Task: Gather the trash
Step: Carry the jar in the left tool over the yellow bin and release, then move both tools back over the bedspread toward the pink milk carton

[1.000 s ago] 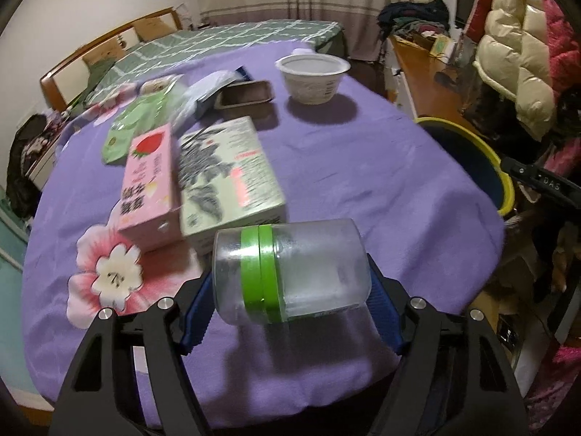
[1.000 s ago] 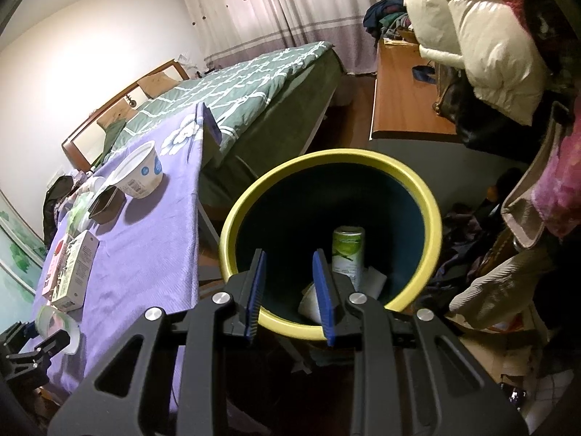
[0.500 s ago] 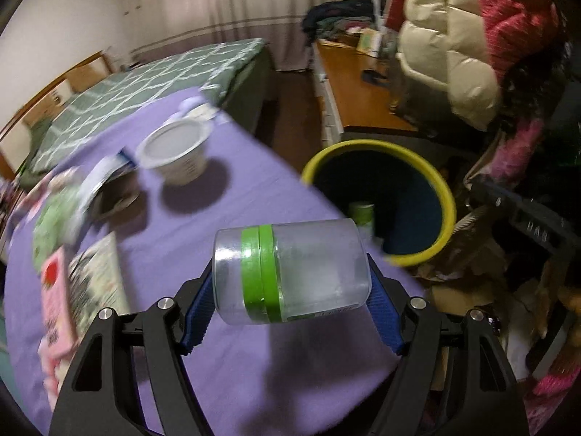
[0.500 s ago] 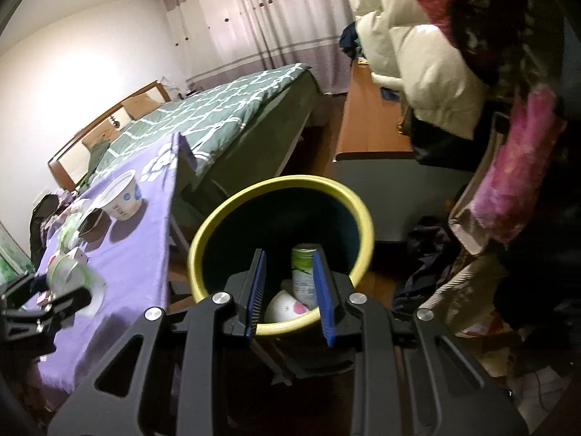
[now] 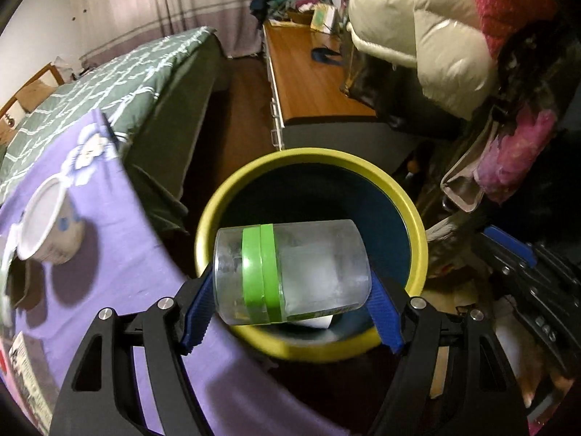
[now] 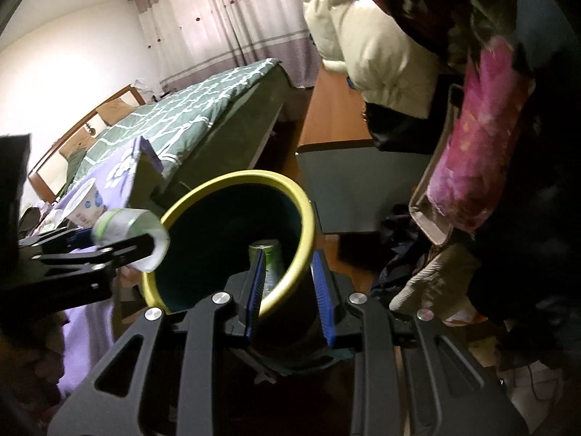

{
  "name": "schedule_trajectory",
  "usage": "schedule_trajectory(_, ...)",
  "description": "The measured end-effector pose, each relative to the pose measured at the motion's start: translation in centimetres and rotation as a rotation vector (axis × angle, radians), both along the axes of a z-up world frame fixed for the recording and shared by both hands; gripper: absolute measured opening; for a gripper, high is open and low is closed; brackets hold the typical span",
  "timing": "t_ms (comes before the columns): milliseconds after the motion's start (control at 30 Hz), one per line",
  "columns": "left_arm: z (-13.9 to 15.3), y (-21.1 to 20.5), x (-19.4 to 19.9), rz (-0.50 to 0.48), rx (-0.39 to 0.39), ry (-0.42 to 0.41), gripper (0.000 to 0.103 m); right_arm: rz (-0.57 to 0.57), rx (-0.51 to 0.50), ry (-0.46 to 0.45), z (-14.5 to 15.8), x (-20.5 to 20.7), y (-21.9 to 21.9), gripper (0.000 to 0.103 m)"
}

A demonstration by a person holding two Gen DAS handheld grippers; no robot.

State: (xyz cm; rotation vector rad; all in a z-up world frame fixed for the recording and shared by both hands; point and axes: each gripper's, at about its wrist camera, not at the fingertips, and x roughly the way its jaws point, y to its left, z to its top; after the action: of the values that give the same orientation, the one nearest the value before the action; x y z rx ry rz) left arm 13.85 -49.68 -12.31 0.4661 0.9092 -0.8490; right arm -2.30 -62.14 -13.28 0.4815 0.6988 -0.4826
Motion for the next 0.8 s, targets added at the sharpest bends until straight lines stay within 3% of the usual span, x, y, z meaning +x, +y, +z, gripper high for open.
schedule_trajectory(367, -2.0, -2.4, 1.0, -0.003, 0.037, 0.019, 0.075, -0.001, 0.015, 0.023, -0.8, 0.5, -0.3, 0.026)
schedule_trajectory(567, -0.1, 0.7, 1.4, 0.033, -0.018, 0.015, 0.082, 0.017, 0.007, 0.024, -0.5, 1.0, 0.4, 0.027)
schedule_trajectory(800, 3.5, 7.5, 1.6, 0.131, -0.097, -0.035, 0.088, 0.058, -0.004, 0.029, -0.2, 2.0, 2.1, 0.030)
